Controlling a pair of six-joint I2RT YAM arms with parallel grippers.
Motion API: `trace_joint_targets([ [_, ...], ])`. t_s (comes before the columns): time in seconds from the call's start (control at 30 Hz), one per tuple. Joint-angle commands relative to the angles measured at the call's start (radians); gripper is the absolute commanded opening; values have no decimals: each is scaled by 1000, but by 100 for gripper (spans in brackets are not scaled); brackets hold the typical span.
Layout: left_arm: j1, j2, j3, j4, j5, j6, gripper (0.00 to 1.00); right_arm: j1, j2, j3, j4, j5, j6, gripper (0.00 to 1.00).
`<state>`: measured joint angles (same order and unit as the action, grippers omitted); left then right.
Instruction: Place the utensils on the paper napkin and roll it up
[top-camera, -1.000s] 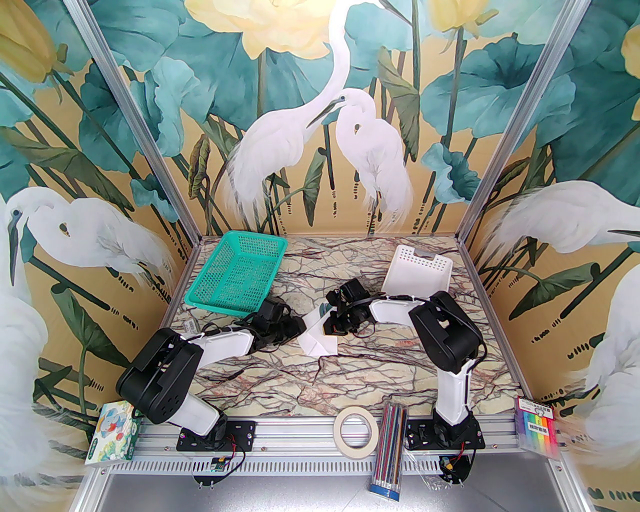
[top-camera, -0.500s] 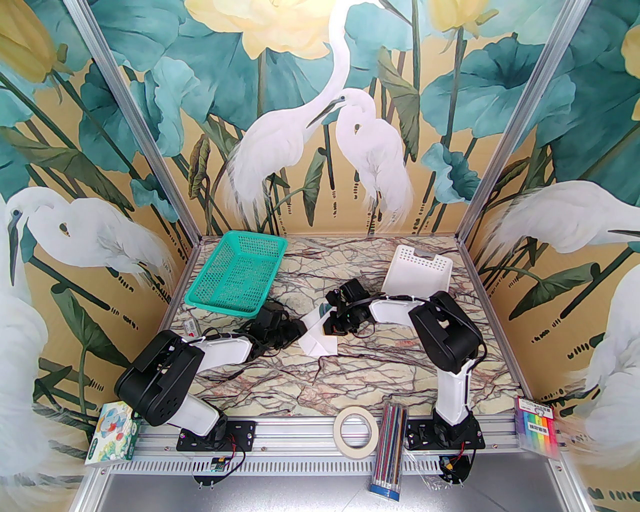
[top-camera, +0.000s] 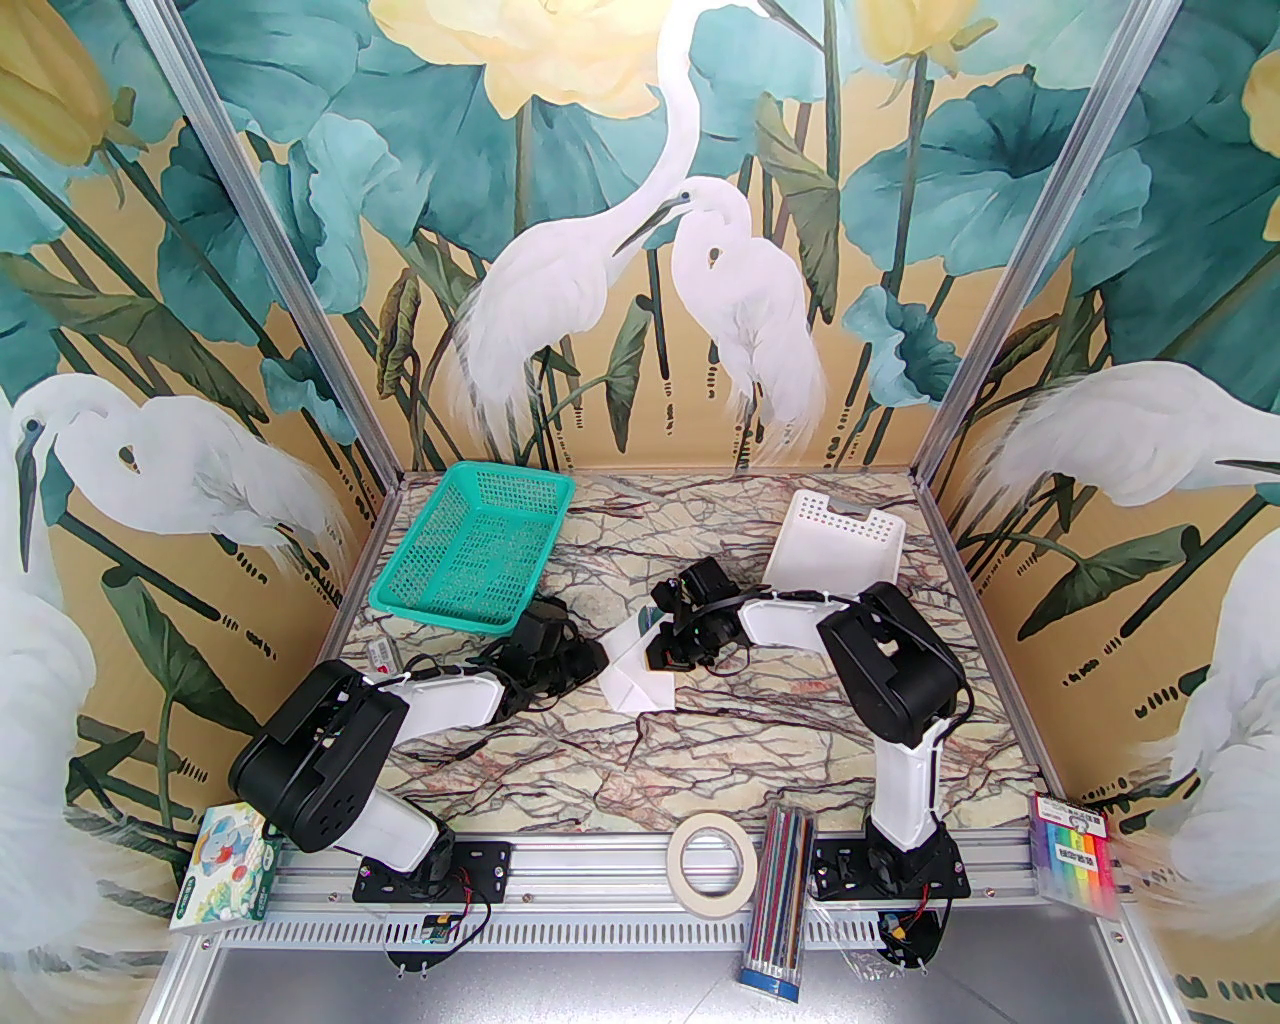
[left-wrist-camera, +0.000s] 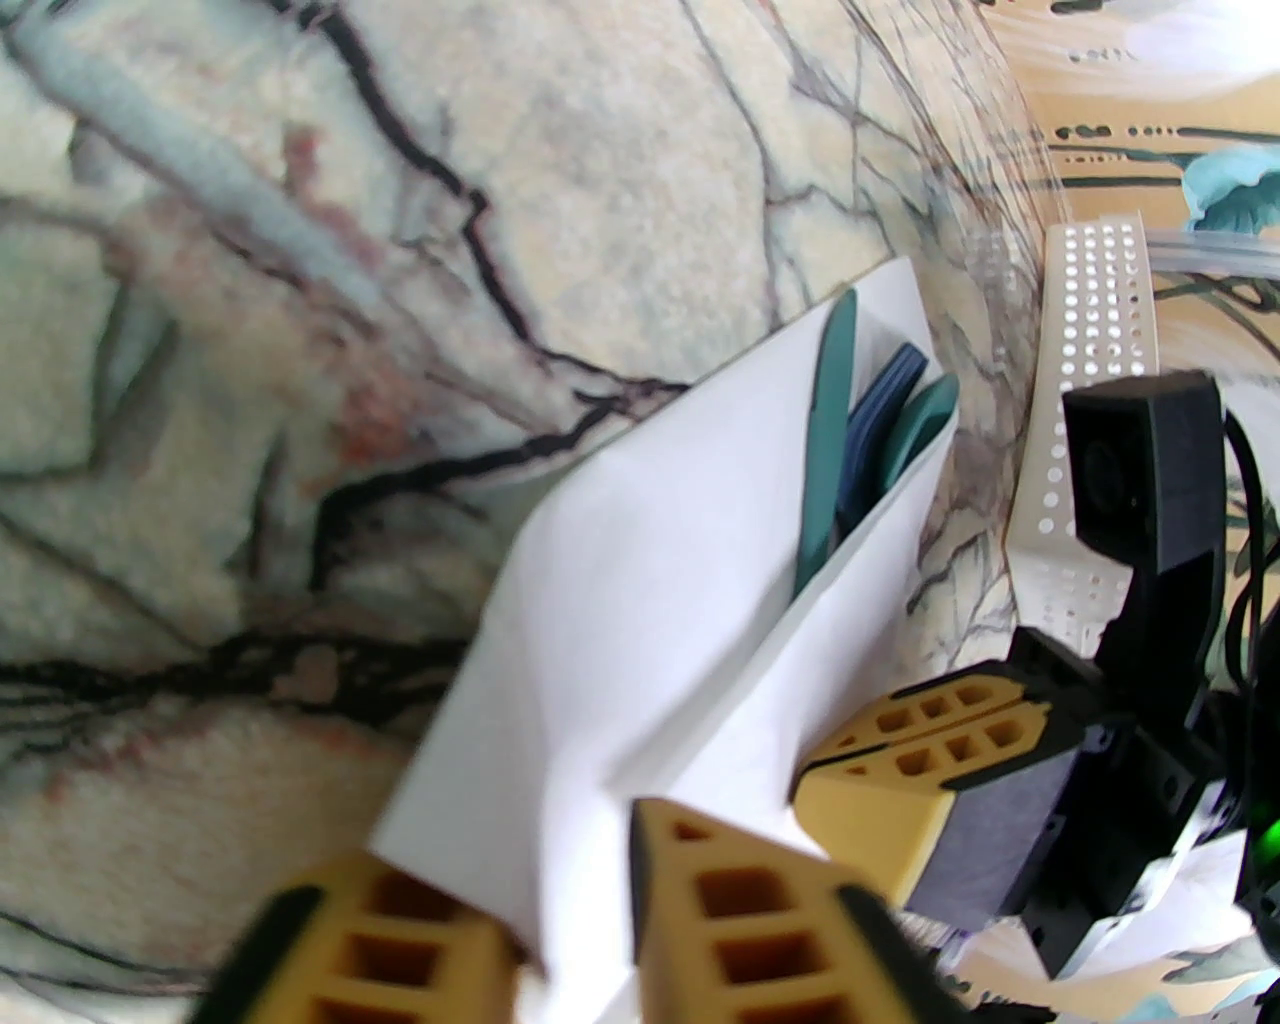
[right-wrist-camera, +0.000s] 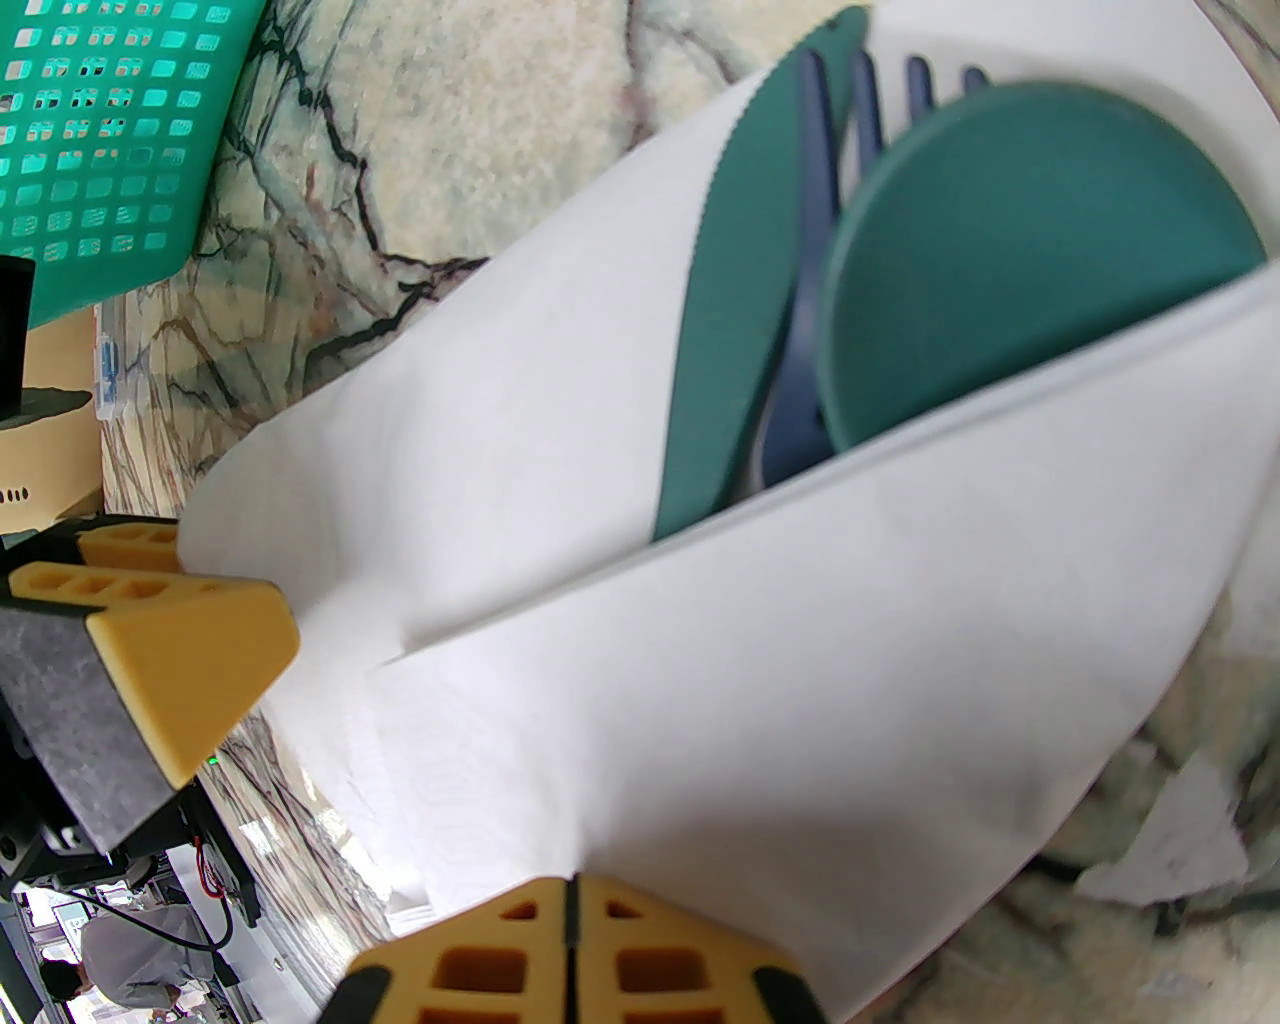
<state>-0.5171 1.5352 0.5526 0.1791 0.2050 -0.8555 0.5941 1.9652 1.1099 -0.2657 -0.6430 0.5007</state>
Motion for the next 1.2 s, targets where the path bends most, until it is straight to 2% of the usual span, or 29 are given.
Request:
trace_joint_targets([
  [0.0, -9, -7, 23, 50, 47, 29, 13, 12, 44, -17, -51, 56, -14, 9],
  [0.2, -35, 38, 58, 97, 92, 32, 9, 12, 45, -15, -52, 54, -13, 9],
  [0.7, -57, 168, 108, 97, 121, 16, 10, 12, 17, 1, -43, 33, 1, 9],
  [0.9, -57, 184, 110, 39, 94, 12, 10, 0, -59, 19, -53, 29, 12, 9],
  [1.17, -57, 188, 109, 18, 79, 13, 10, -30, -187, -109, -35, 4, 29, 9],
])
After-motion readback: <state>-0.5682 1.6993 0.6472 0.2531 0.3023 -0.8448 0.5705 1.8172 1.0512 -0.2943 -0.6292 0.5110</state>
